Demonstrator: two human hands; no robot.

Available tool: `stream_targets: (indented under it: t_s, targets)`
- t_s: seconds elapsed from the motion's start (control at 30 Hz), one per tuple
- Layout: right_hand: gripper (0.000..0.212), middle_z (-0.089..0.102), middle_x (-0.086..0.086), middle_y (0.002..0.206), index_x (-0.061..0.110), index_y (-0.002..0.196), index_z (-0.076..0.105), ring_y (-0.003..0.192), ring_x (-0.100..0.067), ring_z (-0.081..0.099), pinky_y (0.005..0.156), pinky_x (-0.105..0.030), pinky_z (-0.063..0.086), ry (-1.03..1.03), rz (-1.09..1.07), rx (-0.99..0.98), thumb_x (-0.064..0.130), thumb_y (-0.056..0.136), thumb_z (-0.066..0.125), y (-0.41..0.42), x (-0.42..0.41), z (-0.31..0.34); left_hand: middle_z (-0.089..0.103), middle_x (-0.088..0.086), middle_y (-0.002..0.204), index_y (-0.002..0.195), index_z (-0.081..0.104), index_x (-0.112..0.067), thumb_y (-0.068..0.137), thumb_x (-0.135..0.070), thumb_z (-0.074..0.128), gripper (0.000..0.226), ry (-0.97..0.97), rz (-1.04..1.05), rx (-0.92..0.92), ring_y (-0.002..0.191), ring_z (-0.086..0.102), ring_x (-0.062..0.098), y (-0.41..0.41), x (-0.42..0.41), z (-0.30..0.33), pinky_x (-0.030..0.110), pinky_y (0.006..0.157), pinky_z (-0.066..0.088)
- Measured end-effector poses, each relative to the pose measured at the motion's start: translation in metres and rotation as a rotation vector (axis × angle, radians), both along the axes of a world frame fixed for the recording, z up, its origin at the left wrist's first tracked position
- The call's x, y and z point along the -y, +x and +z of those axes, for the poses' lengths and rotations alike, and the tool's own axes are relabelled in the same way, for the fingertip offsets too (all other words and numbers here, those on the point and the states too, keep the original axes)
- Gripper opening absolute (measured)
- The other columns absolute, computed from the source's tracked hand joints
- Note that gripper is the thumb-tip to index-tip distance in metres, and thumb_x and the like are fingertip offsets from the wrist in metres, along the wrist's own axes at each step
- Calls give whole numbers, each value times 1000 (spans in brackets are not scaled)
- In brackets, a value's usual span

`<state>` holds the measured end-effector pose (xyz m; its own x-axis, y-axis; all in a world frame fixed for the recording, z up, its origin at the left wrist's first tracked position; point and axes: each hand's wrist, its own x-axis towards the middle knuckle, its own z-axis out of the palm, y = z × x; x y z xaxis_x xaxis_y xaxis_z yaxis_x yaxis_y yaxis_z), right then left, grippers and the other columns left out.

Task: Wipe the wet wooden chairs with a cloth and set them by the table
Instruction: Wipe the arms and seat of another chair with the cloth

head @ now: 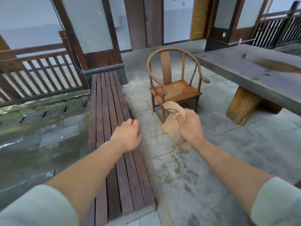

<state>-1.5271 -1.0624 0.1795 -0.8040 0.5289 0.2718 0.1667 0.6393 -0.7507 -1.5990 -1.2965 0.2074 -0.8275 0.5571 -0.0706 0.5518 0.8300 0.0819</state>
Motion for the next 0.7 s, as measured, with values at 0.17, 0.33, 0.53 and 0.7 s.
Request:
stream_targets:
  t_s: [0.17,0.33,0.53,0.7]
  targets:
    - [26,59,-15,108,5,108,64,106,-37,55,93,-51,46,-17,-40,36,28,104,53,-107,-35,-7,46,13,135,138,40,-10,97,-33,44,47,78,21,-6,123,46,34,-139,-36,0,49,98,45]
    - [25,60,-14,104,6,102,64,99,-33,58,90,-48,48,-97,-129,56,28,104,53,-190,-74,-6,45,13,136,144,35,-11,98,-33,43,51,156,5,64,124,44,34,-241,-75,-9,49,98,45]
    - [28,62,-16,104,6,101,64,100,-35,60,89,-47,50,-124,-94,133,31,104,51,-333,-152,-44,44,14,137,143,35,-10,99,-34,42,50,160,53,119,125,43,34,-372,-148,-55,49,98,44]
    - [26,62,-13,105,4,107,66,99,-31,59,84,-38,45,-170,45,172,27,103,53,-492,-236,-116,44,13,138,145,36,-12,99,-34,43,51,148,161,177,125,43,33,-487,-243,-122,50,99,45]
